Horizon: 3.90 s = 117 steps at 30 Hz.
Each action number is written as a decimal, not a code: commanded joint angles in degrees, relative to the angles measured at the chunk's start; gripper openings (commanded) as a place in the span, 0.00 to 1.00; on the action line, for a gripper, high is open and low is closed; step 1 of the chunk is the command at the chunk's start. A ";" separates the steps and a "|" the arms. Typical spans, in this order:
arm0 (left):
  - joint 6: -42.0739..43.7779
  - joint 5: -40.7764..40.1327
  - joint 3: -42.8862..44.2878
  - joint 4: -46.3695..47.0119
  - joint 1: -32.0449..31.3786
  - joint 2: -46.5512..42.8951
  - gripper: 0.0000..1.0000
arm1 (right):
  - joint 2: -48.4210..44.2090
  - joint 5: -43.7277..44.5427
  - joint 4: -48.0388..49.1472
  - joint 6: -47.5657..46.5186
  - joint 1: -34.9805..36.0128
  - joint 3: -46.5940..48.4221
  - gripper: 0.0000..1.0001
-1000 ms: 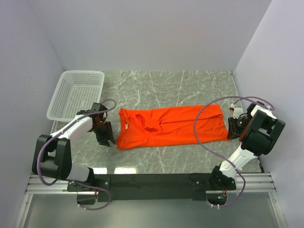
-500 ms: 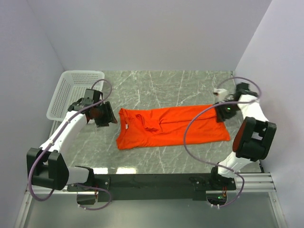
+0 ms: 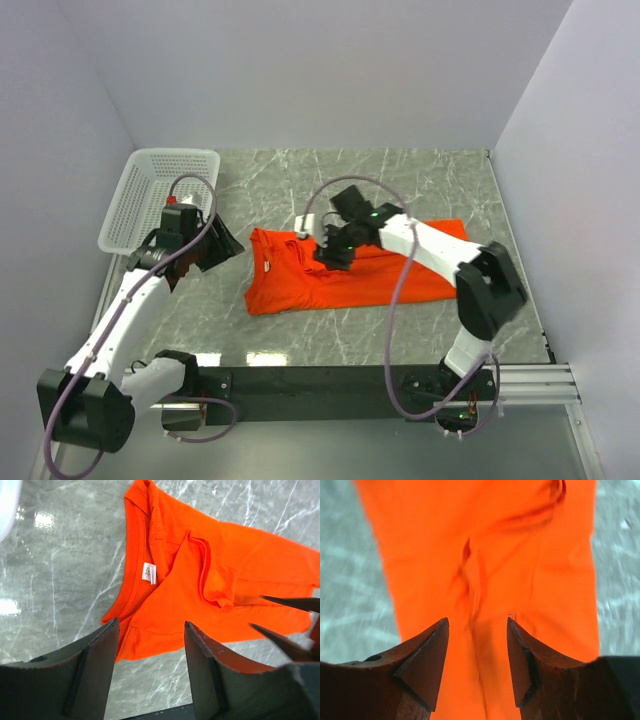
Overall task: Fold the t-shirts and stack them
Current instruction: Fold the tshirt
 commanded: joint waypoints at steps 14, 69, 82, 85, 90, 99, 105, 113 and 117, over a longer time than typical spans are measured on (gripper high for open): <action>-5.53 -1.22 -6.89 2.45 0.46 -7.54 0.61 | 14.31 11.67 7.21 10.57 9.17 8.91 0.40; 1.76 -3.15 11.47 6.75 -6.13 34.20 0.56 | -5.19 -0.46 0.79 19.28 -13.15 1.80 0.45; 2.20 -7.90 23.34 0.25 -6.31 47.57 0.40 | -8.36 -2.21 2.73 20.77 -17.90 -1.98 0.45; 2.90 -7.73 24.84 -0.01 -6.31 49.59 0.31 | -8.36 -2.48 2.73 21.03 -18.34 -1.98 0.45; 4.39 -7.81 29.58 -1.77 -6.31 53.71 0.15 | -9.15 -2.92 2.46 21.30 -19.66 -1.46 0.45; 8.00 -11.94 47.58 -8.71 -6.13 65.38 0.09 | -12.14 -3.71 2.55 21.56 -23.18 -2.16 0.45; 6.69 -11.51 73.67 -14.85 -5.26 80.75 0.11 | -13.28 -2.57 3.16 20.77 -24.76 -4.61 0.45; 0.71 -2.98 86.72 -5.13 -2.62 82.14 0.35 | -12.58 -3.53 2.90 17.35 -25.64 -6.82 0.45; 3.59 -1.49 84.78 -0.90 -2.27 75.46 0.45 | -8.91 -2.92 6.05 18.12 -25.64 -4.73 0.47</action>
